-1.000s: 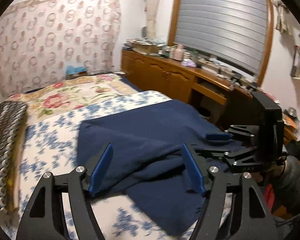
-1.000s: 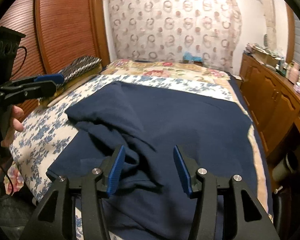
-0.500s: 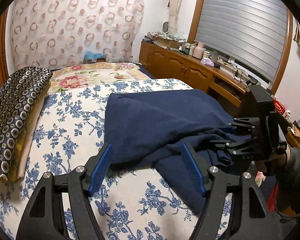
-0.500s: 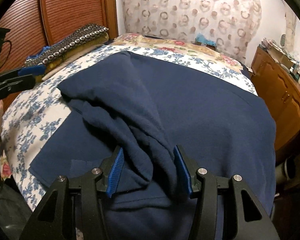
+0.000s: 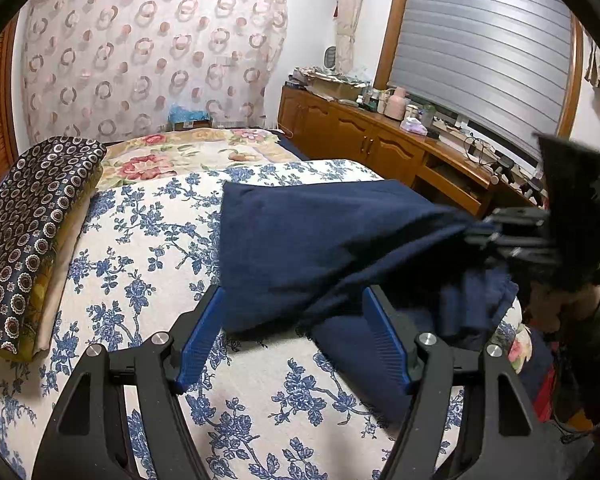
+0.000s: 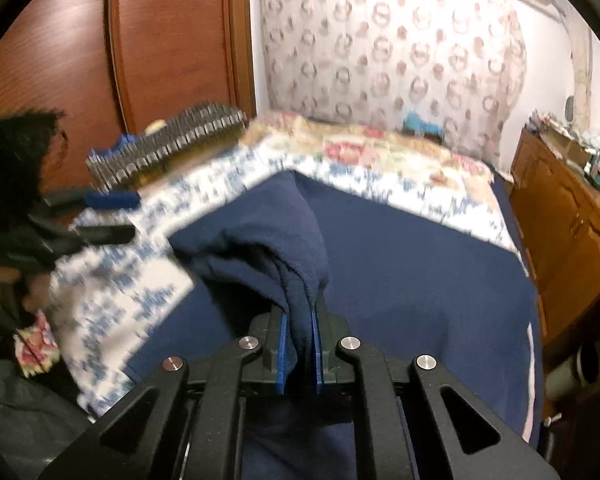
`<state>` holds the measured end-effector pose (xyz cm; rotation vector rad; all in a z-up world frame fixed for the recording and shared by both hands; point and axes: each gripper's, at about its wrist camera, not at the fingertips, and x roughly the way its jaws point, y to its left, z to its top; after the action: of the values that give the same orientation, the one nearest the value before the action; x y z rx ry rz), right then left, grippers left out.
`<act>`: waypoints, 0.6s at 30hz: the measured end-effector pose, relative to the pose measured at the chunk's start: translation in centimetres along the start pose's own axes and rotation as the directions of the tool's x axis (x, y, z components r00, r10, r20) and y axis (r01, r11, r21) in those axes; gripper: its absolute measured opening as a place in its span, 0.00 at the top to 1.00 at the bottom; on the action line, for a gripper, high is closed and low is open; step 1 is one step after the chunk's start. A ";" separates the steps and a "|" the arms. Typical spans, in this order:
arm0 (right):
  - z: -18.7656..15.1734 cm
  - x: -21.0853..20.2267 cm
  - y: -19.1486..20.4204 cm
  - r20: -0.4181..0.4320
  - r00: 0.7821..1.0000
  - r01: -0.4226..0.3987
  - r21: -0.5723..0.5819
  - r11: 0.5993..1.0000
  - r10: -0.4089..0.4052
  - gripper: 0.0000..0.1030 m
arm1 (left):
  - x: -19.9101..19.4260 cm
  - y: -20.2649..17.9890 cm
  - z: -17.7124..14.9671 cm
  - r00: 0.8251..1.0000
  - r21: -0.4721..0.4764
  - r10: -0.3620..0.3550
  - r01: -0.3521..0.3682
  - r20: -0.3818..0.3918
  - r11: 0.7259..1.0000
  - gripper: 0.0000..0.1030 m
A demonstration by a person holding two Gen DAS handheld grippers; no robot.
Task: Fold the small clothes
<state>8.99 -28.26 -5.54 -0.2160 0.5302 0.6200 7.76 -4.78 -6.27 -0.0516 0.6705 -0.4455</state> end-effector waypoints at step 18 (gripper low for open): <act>-2.5 -10.3 -4.0 -0.002 0.988 0.155 0.099 0.983 -0.156 0.91 | 0.7 -1.5 0.0 1.000 0.030 -0.024 0.025 -0.015 0.999 0.30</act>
<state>3.34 -37.45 -1.96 -0.1601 0.5315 0.4413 7.72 -6.42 -6.40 -0.0283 0.6784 -0.4796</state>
